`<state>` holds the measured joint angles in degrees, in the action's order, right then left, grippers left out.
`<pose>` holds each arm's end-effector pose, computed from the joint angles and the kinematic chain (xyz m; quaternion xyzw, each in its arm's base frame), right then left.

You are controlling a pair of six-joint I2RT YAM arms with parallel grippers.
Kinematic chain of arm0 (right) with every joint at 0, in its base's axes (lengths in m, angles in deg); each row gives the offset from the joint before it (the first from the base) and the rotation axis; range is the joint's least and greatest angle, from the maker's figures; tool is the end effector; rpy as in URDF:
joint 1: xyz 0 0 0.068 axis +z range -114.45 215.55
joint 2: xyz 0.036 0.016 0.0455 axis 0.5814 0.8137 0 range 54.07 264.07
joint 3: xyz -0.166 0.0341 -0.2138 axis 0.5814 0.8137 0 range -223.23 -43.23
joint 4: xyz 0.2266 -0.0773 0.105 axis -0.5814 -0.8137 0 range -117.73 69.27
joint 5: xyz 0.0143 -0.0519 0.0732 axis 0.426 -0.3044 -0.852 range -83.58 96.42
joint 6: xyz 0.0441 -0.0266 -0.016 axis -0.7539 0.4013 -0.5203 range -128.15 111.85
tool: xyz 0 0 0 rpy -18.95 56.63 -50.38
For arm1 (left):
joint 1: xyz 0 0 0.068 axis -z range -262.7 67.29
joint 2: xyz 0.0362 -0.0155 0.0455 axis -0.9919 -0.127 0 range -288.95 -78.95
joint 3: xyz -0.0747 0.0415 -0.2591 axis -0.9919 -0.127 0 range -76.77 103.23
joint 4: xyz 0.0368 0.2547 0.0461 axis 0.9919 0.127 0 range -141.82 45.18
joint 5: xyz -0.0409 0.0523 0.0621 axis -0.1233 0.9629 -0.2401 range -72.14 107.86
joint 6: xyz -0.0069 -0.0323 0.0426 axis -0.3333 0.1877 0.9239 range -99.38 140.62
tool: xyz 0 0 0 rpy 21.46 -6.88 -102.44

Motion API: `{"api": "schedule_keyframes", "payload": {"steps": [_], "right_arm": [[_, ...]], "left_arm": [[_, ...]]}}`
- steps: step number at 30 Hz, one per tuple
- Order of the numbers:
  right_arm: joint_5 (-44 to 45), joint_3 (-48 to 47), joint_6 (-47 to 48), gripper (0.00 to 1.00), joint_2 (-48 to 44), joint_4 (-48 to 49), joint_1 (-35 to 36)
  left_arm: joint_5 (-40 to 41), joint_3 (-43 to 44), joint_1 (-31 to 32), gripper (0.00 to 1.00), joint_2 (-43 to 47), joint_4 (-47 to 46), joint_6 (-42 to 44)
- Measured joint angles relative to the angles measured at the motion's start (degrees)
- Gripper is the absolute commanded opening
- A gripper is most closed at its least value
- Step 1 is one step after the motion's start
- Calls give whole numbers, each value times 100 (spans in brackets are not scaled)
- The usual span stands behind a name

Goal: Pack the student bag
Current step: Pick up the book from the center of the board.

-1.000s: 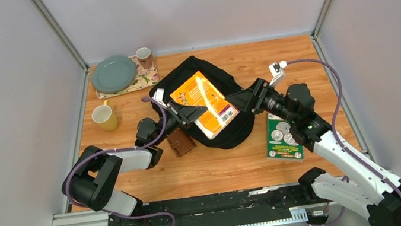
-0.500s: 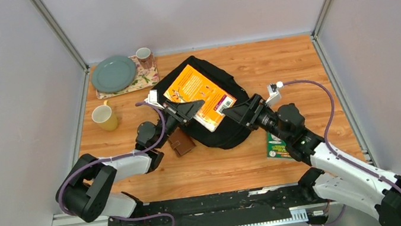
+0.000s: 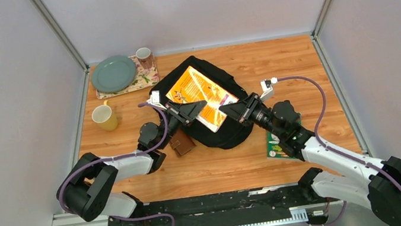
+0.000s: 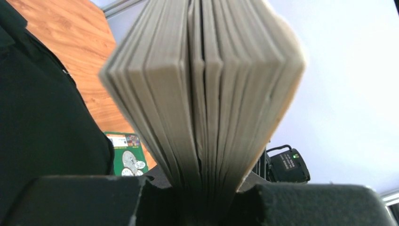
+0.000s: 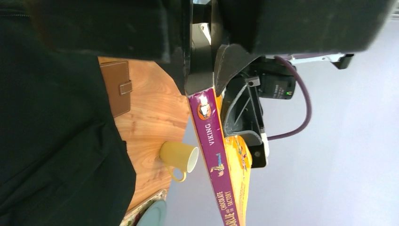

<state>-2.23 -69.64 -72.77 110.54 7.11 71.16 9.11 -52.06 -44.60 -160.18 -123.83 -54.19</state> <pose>0.1799 0.1356 0.2585 0.1294 0.7088 0.5653 0.4016 0.2092 -0.1709 0.2323 -0.1324 0.5921 -0.6870 0.4000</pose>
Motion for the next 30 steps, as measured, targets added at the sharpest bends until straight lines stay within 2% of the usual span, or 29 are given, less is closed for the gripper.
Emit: {"api": "schedule_keyframes", "payload": {"steps": [2, 3, 4, 5, 10, 14, 17, 20, 25, 30], "right_arm": [[-15, 0, 15, 0, -74, 26, 2], [-20, 0, 28, 0, -118, -4, 4], [-11, 0, 44, 0, -164, -46, 11], [-7, 0, 61, 0, -225, -101, 15], [341, 2, 278, 0, -789, -769, 26], [1137, -9, 562, 0, -1576, -1786, 24], [1897, -157, 763, 0, -2127, -2806, 22], [2686, -446, 938, 0, -2500, -3783, 17], [3679, -868, 1161, 0, -2909, -4966, 20], [4350, -1281, 1370, 0, -3032, -5727, 20]], "left_arm": [[7, 0, 2, 31, -22, -33, -59], [-9, 0, 7, 49, -33, -70, -85], [-42, 0, 7, 57, -55, -103, -107], [-90, 0, 7, 75, -85, -118, -114], [-527, 0, -55, 76, -317, -136, -197], [-1176, 9, -280, 76, -433, -146, -170], [-1825, 249, -393, 77, -420, 160, 223], [-2059, 973, -227, 77, -223, 1725, 1405], [-1572, 2599, 634, 78, -55, 4776, 3943], [-1467, 3458, 1054, 79, -492, 6286, 5351]]}}
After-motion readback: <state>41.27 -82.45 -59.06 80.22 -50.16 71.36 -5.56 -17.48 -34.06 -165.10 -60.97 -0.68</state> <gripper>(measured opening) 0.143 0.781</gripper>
